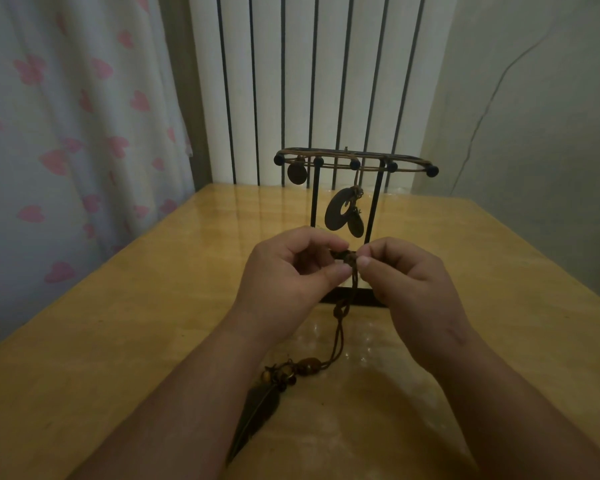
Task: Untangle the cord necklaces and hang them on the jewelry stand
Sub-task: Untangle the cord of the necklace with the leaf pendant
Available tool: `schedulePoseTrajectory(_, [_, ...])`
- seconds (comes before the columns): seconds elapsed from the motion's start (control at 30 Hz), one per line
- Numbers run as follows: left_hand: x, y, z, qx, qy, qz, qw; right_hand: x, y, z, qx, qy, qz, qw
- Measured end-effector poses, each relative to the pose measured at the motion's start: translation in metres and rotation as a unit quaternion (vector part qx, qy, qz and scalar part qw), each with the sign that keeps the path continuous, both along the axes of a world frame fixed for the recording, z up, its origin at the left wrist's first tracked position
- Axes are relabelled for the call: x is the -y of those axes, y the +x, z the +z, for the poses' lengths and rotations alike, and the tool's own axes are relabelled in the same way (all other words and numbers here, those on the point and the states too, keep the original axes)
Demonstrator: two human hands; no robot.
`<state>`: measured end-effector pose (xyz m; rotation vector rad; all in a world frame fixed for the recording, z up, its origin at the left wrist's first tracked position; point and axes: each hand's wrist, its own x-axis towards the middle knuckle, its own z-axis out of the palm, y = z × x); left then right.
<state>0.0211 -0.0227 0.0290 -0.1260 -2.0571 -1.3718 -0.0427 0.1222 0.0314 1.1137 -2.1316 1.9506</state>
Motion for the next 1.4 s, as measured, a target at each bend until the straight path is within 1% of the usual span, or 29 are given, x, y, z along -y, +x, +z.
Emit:
schedulePoseTrajectory(0.1, [0.0, 0.0, 0.0, 0.006, 0.006, -0.013, 1.0, 0.001, 0.0, 0.0, 0.011, 0.008, 0.0, 1.0])
schedulePoseTrajectory(0.23, [0.001, -0.001, -0.001, 0.012, -0.012, 0.008, 1.0, 0.002, -0.001, -0.002, 0.02, 0.026, -0.007, 0.999])
schedulePoseTrajectory(0.37, [0.001, -0.002, 0.0, 0.018, -0.048, 0.027, 0.998, 0.001, 0.002, -0.001, -0.015, 0.026, -0.041, 0.999])
schedulePoseTrajectory(0.5, [0.0, -0.004, -0.001, 0.05, -0.024, 0.016, 0.998, 0.0, 0.004, 0.0, -0.011, 0.009, -0.036, 0.999])
schedulePoseTrajectory(0.63, [0.0, -0.003, 0.0, 0.062, 0.011, 0.002, 0.998, 0.002, 0.005, 0.002, -0.028, 0.042, -0.07, 0.996])
schedulePoseTrajectory(0.73, [0.001, -0.003, -0.001, 0.072, 0.013, -0.008, 0.997, 0.003, 0.004, 0.002, -0.026, 0.056, -0.089, 0.994])
schedulePoseTrajectory(0.83, [0.001, -0.005, -0.003, 0.072, 0.001, -0.007, 0.997, 0.002, 0.004, 0.004, 0.009, 0.041, -0.07, 0.997])
schedulePoseTrajectory(1.03, [0.0, -0.005, -0.003, 0.068, 0.013, -0.004, 0.998, 0.002, 0.005, 0.008, 0.104, 0.018, -0.019, 0.994])
schedulePoseTrajectory(1.13, [0.0, -0.005, -0.002, 0.07, 0.018, 0.002, 0.997, 0.002, 0.006, 0.009, 0.119, 0.012, -0.01, 0.993])
schedulePoseTrajectory(1.23, [0.0, -0.005, -0.002, 0.069, 0.013, 0.009, 0.997, 0.001, 0.006, 0.008, 0.106, 0.013, -0.015, 0.994])
schedulePoseTrajectory(1.4, [0.001, -0.006, -0.003, 0.071, 0.001, 0.001, 0.997, 0.0, 0.004, 0.005, 0.035, -0.002, -0.028, 0.999])
